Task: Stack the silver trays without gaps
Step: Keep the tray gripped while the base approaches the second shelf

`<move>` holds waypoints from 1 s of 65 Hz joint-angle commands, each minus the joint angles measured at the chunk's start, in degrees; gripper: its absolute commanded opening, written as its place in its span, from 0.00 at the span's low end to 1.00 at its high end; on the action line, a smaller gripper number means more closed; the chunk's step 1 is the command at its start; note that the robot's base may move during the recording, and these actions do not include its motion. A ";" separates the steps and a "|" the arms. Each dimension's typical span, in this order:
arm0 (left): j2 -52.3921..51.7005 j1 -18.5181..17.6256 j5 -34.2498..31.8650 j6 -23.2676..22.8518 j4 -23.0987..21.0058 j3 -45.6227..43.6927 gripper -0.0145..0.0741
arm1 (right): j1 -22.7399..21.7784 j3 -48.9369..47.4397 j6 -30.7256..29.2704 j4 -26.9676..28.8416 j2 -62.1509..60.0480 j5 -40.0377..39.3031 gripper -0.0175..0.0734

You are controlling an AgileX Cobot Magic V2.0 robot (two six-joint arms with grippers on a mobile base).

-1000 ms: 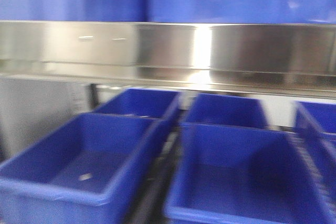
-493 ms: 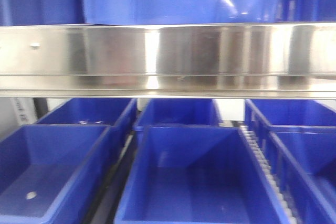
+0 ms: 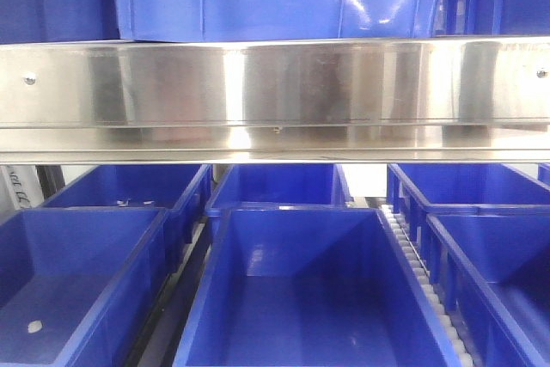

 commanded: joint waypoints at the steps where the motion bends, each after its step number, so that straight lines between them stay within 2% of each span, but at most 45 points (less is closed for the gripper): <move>1: -0.29 -0.34 -1.94 0.07 1.80 -0.74 0.15 | 0.10 -0.59 -0.85 -0.68 -0.28 -1.54 0.11; 44: -0.29 -0.34 -1.94 0.07 1.80 -0.74 0.15 | 0.10 -0.59 -0.85 -0.68 -0.28 -1.54 0.11; 57: -0.12 -0.34 -1.94 0.07 1.53 -0.74 0.15 | -0.25 -0.59 -0.85 -0.68 -0.13 -4.41 0.11; 65: 1.78 1.91 -2.22 1.08 -0.24 -0.74 0.15 | -2.29 -0.72 -0.85 -0.29 1.91 -4.51 0.11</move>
